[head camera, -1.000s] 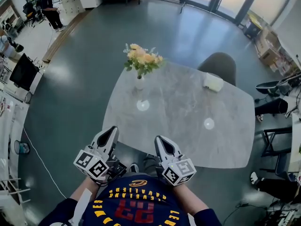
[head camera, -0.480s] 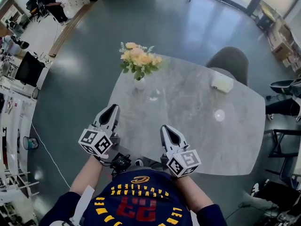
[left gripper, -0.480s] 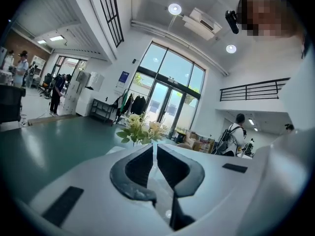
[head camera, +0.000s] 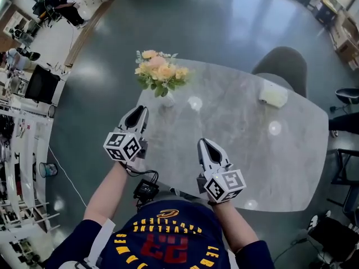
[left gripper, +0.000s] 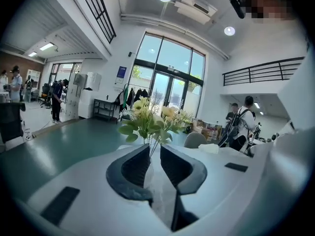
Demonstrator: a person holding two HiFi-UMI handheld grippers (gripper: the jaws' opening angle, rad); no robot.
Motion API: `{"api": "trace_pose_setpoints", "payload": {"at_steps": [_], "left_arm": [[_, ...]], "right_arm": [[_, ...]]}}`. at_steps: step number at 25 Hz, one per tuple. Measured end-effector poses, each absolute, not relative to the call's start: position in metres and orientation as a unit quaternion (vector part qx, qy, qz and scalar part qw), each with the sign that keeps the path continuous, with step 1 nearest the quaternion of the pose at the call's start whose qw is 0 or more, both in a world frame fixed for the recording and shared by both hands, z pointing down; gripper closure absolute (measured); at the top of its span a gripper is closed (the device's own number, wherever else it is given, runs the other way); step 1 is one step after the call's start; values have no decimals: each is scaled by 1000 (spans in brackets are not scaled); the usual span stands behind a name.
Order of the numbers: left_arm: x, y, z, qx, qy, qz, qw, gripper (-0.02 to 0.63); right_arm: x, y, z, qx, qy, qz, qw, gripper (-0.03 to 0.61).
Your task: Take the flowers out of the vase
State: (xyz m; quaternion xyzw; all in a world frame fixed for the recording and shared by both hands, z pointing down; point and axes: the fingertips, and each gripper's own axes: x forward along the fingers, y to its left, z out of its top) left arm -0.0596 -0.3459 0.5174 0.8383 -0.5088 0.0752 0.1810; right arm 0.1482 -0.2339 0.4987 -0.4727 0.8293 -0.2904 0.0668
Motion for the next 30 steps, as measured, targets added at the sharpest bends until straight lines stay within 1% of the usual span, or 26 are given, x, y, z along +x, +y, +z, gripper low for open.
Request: {"api": "trace_pose_setpoints", "payload": {"at_steps": [5,8,14,19,30], "left_arm": [[-51,-375,553,835,-504,123,184,523],[-43,-389,572,833,-501,143,186,483],[-31,-415,590,829,-503,150,193,477],[-25,-430,604,826,-504,156,199,428],[-19,-448,612,814,-526,160,187,428]], "right_arm": [[155,-245,512,-477,822,-302,73,571],[162,-249,518,-483,817,-308,74,572],[172,-253,528,-492,809,-314,66,572],[175,-256,535,-495,806,-319,62,571],[170,-255,543,-489,807,-327,51,571]]}}
